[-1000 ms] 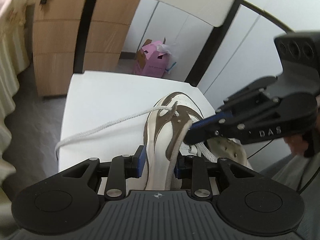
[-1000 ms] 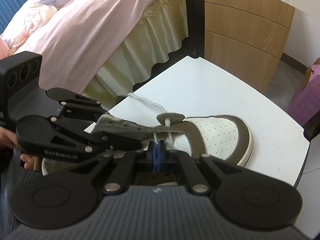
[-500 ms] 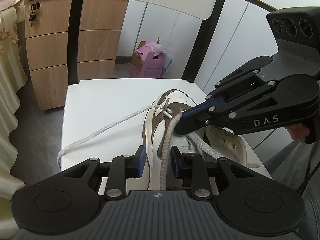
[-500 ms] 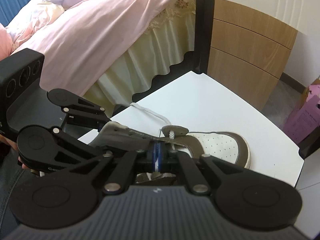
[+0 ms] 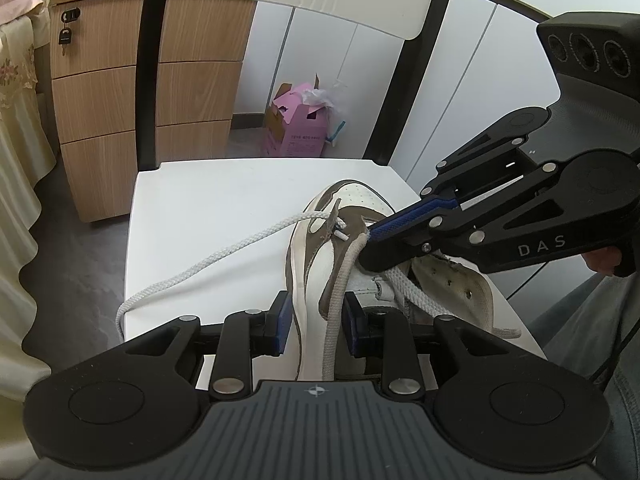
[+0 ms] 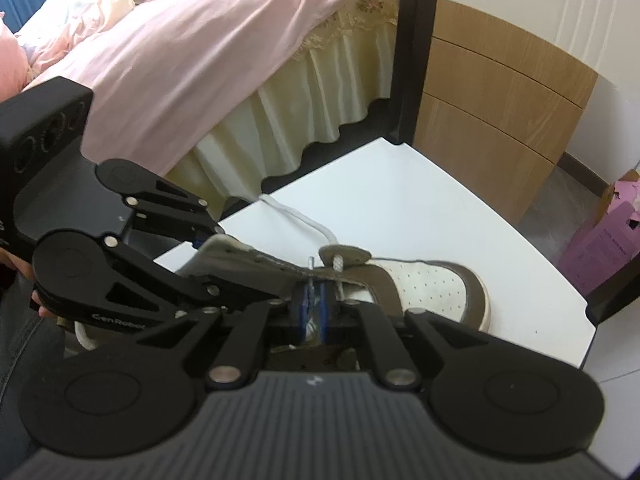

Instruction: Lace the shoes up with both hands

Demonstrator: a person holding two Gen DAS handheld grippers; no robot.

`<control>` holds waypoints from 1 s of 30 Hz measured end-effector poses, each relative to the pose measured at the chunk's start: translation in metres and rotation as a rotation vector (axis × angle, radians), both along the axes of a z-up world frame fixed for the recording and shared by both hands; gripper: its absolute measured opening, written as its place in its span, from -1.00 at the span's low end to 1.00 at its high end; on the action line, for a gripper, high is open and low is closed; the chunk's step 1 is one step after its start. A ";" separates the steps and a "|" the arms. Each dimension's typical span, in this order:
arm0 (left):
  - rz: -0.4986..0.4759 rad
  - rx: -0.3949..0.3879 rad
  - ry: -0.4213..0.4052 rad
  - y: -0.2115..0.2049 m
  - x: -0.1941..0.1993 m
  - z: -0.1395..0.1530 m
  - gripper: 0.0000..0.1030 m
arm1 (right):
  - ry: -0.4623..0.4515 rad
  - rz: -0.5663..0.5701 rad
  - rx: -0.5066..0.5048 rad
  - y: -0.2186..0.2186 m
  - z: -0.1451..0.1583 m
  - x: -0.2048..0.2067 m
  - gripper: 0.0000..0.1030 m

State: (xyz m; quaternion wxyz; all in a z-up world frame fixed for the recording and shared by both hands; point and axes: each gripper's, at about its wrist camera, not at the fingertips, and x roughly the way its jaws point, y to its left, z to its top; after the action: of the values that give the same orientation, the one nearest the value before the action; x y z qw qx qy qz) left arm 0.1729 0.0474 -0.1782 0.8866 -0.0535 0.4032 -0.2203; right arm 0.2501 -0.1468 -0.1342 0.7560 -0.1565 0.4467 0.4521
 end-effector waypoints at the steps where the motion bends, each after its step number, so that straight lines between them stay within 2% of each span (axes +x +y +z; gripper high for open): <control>1: -0.002 0.004 -0.002 -0.001 0.000 0.000 -0.40 | 0.009 0.001 -0.007 0.002 -0.002 0.000 -0.81; 4: -0.007 0.014 -0.006 -0.002 0.000 0.001 -0.40 | 0.005 -0.006 -0.015 0.006 -0.003 -0.001 -0.95; 9: -0.016 0.028 -0.016 -0.005 -0.001 0.001 -0.45 | -0.017 -0.031 0.006 0.008 0.001 -0.001 -0.95; 18: -0.021 0.053 -0.031 -0.008 -0.001 0.002 -0.45 | -0.037 -0.009 0.012 0.007 0.000 -0.002 -0.91; 19: -0.021 0.053 -0.031 -0.008 0.000 0.002 -0.45 | -0.038 -0.006 0.010 0.006 0.000 -0.003 -0.88; 21: -0.021 0.053 -0.031 -0.008 0.000 0.001 -0.45 | -0.039 0.000 0.007 0.005 0.002 -0.003 -0.50; 22: -0.021 0.054 -0.031 -0.008 0.000 0.001 -0.45 | -0.042 0.001 0.009 0.004 0.004 -0.003 -0.17; 24: -0.021 0.058 -0.034 -0.009 -0.001 0.001 -0.45 | -0.034 -0.002 0.022 -0.001 0.009 -0.003 -0.11; 30: -0.034 0.097 -0.057 -0.014 -0.003 0.002 -0.45 | 0.044 -0.085 0.162 -0.012 0.020 0.009 -0.20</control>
State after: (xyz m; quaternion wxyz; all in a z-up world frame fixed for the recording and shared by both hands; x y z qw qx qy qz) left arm 0.1700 0.0334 -0.1757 0.8954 0.0027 0.3888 -0.2171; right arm 0.2594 -0.1586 -0.1141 0.7747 -0.0659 0.4315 0.4575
